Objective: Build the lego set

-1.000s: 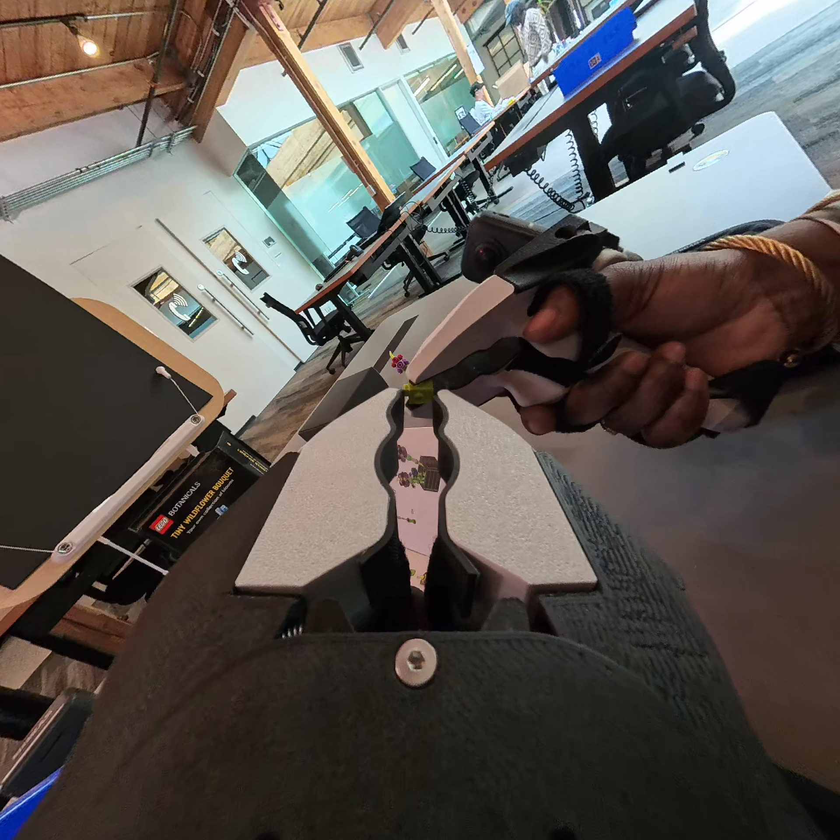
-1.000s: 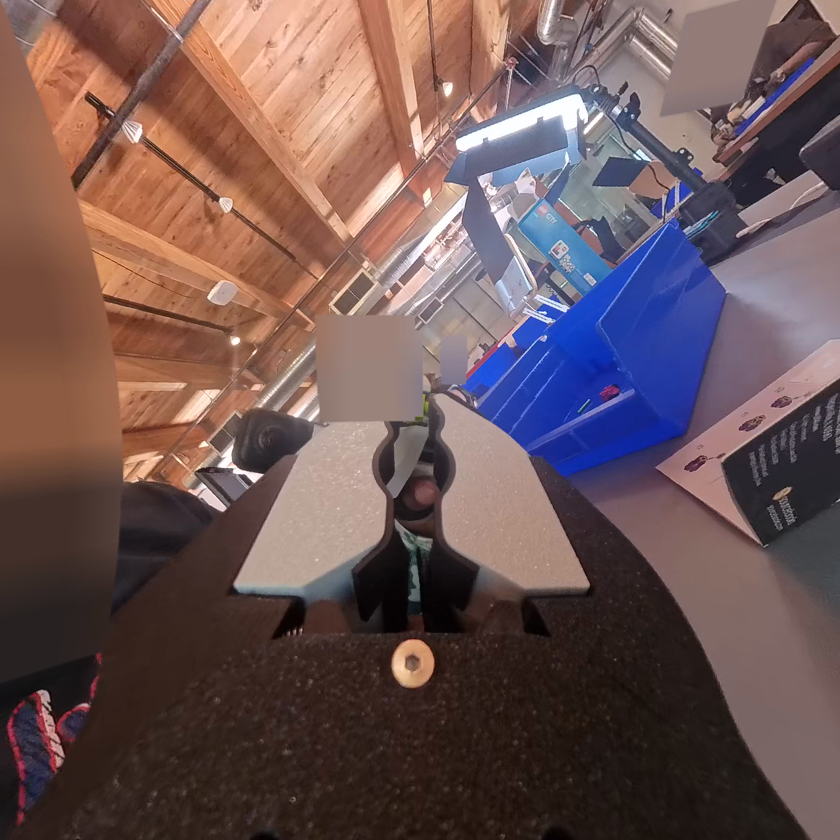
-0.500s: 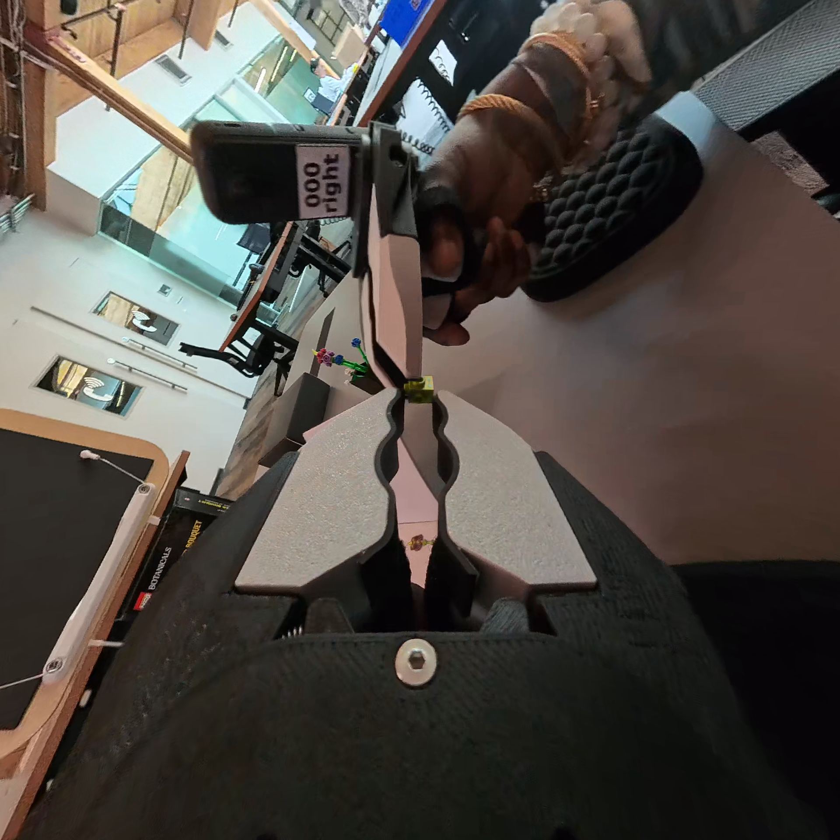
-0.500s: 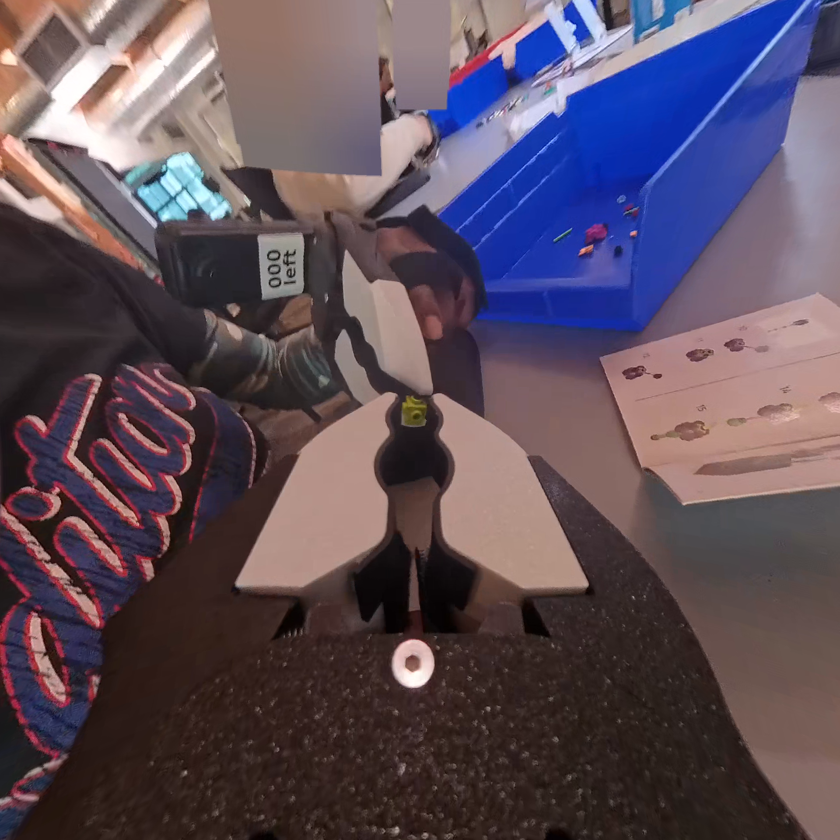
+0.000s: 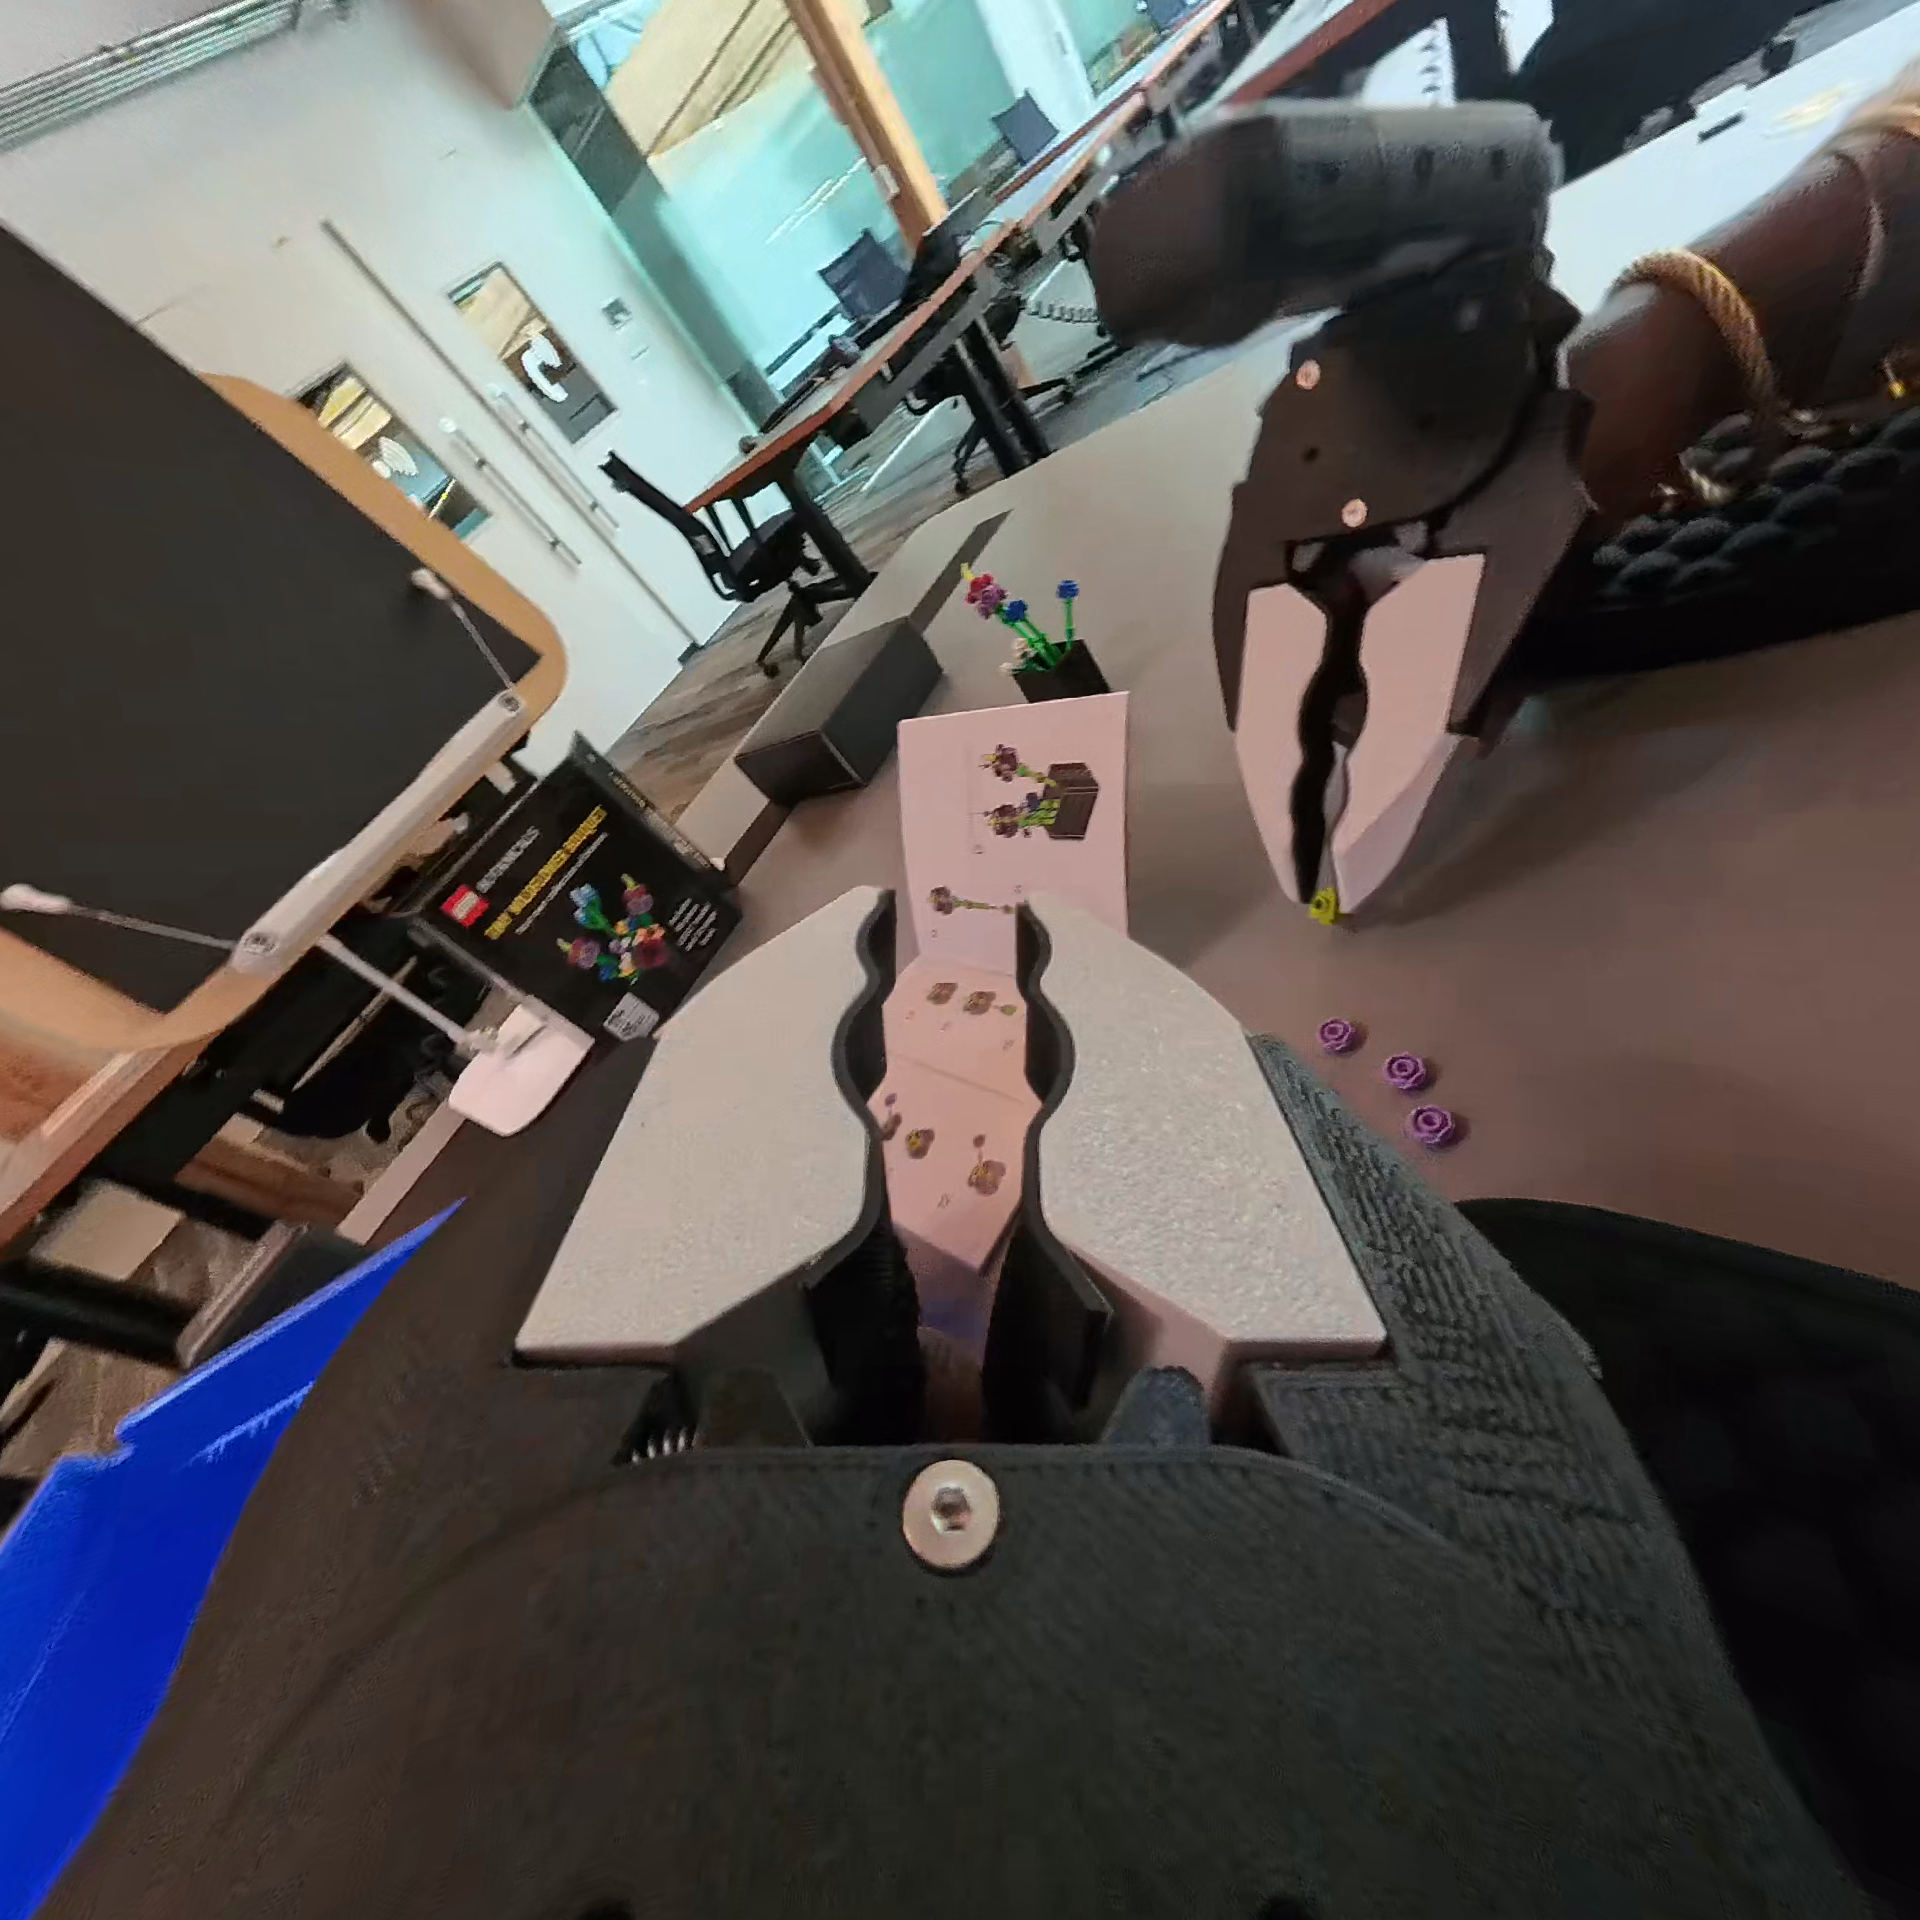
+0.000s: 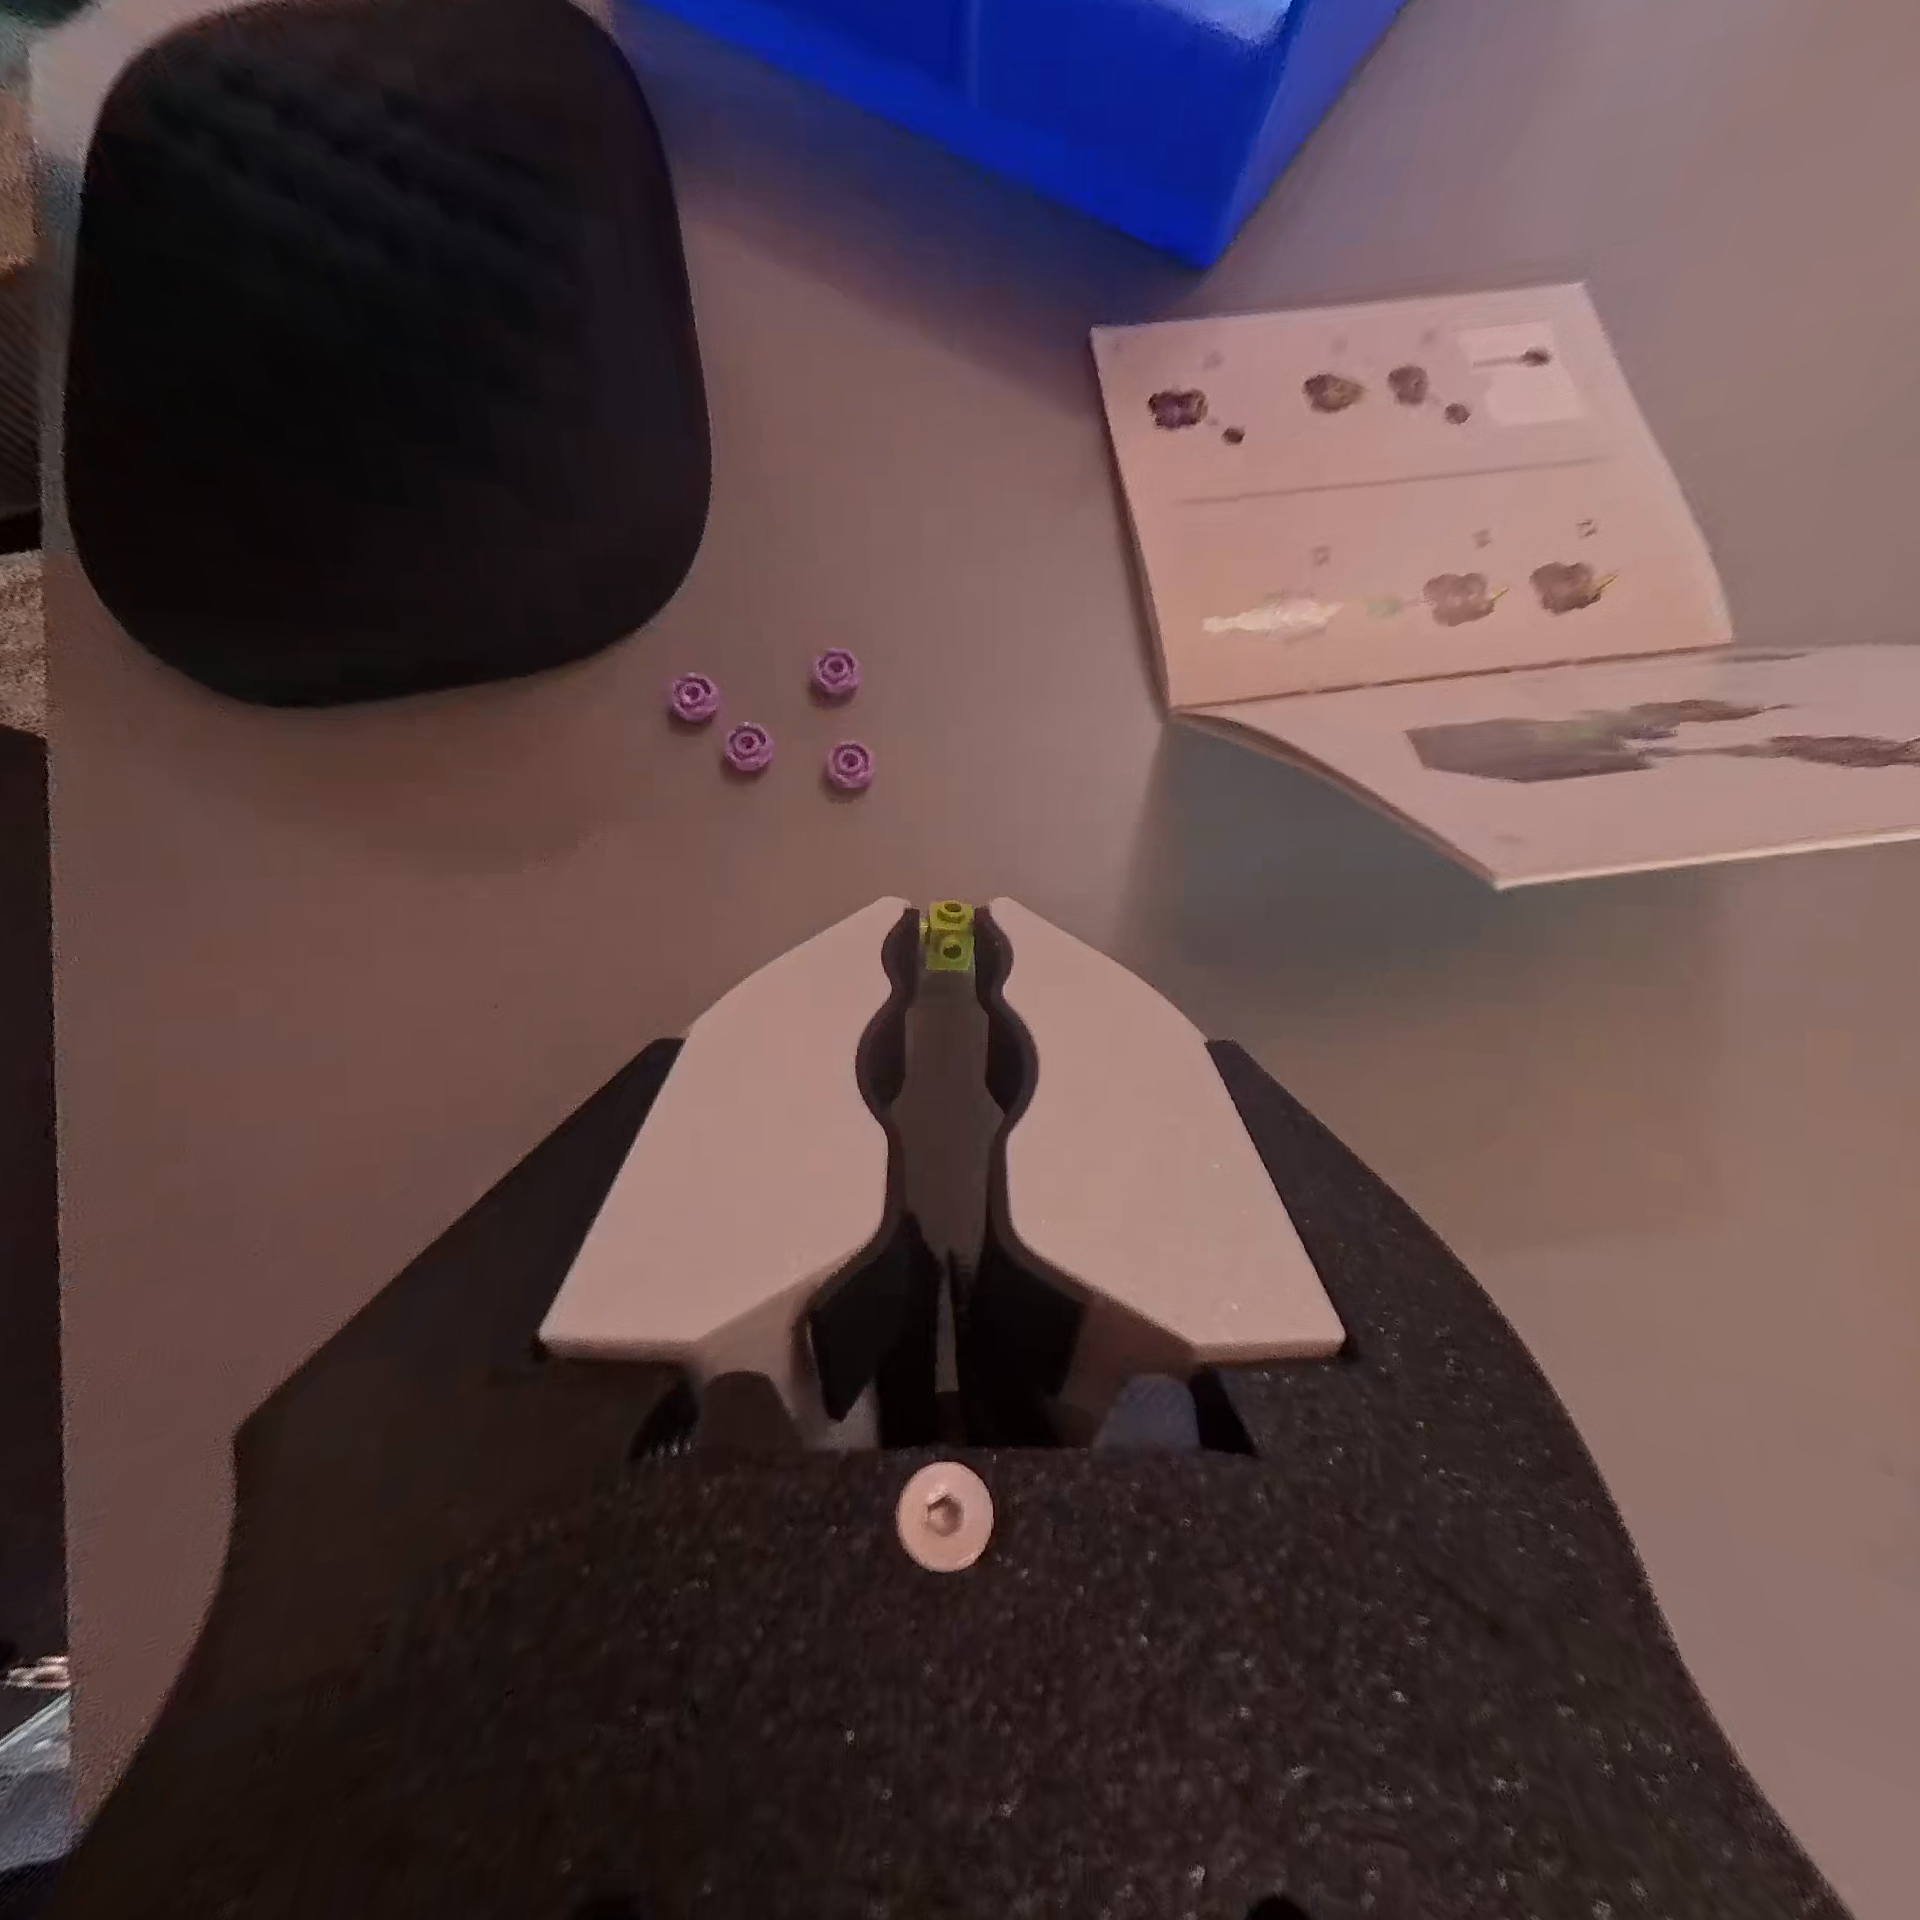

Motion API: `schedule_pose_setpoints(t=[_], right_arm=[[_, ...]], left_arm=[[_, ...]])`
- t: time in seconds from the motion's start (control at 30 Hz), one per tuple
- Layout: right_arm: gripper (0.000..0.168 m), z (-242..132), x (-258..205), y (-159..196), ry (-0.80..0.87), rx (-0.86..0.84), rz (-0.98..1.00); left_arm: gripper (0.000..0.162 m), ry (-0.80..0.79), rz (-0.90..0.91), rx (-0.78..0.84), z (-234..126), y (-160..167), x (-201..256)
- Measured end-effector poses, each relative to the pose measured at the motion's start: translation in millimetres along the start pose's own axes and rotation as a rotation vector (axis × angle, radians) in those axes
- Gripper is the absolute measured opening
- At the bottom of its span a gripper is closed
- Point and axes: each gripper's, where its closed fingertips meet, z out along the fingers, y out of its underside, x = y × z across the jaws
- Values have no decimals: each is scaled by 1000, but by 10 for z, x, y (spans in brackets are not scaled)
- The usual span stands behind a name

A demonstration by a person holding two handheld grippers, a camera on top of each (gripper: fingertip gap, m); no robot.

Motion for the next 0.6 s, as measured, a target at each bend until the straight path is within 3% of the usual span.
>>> schedule_pose_setpoints(t=[0.17,0.6], right_arm=[[10,-6,21,49,12,-30,22],[14,-81,-10,139,20,-54,56]], left_arm=[[22,-53,-70,-11,-206,-49,-185],[22,-156,-53,-163,-488,104,-587]])
